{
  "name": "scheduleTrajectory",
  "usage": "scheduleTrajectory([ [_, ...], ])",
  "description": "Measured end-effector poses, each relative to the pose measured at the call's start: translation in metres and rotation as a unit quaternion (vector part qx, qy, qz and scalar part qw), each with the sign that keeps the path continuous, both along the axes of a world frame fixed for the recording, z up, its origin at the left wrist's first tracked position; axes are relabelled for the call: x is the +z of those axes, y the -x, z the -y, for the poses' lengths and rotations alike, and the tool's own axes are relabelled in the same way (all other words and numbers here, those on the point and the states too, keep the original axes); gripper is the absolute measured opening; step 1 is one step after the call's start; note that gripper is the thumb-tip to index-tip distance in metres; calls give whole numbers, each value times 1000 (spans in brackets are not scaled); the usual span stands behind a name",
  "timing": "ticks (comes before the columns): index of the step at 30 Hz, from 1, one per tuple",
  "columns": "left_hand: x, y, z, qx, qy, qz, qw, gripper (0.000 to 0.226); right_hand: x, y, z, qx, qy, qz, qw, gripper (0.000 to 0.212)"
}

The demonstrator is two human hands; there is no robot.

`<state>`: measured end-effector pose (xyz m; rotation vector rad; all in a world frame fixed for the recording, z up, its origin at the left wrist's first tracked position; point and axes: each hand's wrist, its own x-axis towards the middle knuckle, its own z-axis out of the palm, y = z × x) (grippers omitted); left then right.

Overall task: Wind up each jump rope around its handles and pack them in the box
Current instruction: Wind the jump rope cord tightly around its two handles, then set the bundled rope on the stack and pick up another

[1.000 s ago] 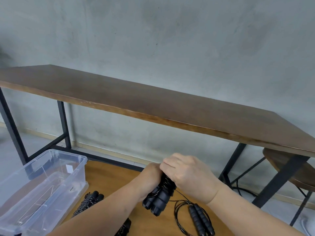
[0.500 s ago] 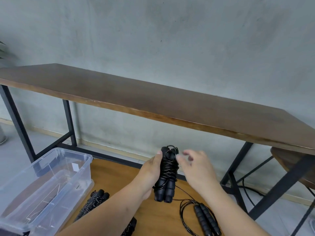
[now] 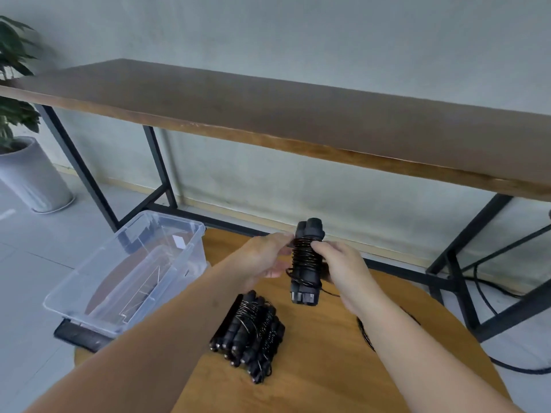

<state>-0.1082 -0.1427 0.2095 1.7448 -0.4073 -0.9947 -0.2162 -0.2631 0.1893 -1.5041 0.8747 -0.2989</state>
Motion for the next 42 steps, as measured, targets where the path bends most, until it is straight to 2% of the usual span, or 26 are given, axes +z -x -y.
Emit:
scheduleTrajectory([
  [2, -12, -4, -7, -2, -1, 3, 1000, 35, -12, -8, -5, -10, -71, 24, 997, 20],
  [5, -40, -6, -11, -20, -30, 24, 999, 35, -39, -12, -10, -35, -127, 7, 991, 18],
  [8, -72, 4, -8, -27, -27, -4, 999, 30, -75, -2, -11, -48, -124, -40, 990, 21],
  [13, -136, 28, 9, -58, -81, -45, 994, 37, -138, 28, -10, -61, -156, -125, 978, 24],
  [18, -188, 52, 10, -32, -124, -113, 985, 38, -192, 47, -20, -69, -161, -177, 968, 22],
  [22, -223, 59, 8, -42, -178, -88, 979, 36, -227, 49, -26, -67, -150, -206, 965, 19],
  [25, -233, 59, 9, -78, -209, -19, 975, 38, -245, 46, -29, -60, -154, -226, 960, 20],
  [31, -245, 59, 5, -56, -239, -84, 966, 42, -268, 39, -31, -10, -143, -250, 958, 19],
  [33, -250, 59, 3, -68, -254, -74, 962, 43, -273, 37, -34, 9, -144, -261, 955, 17],
  [42, -254, 62, 10, -110, -294, -19, 949, 49, -277, 31, -32, 41, -92, -325, 940, 32],
])
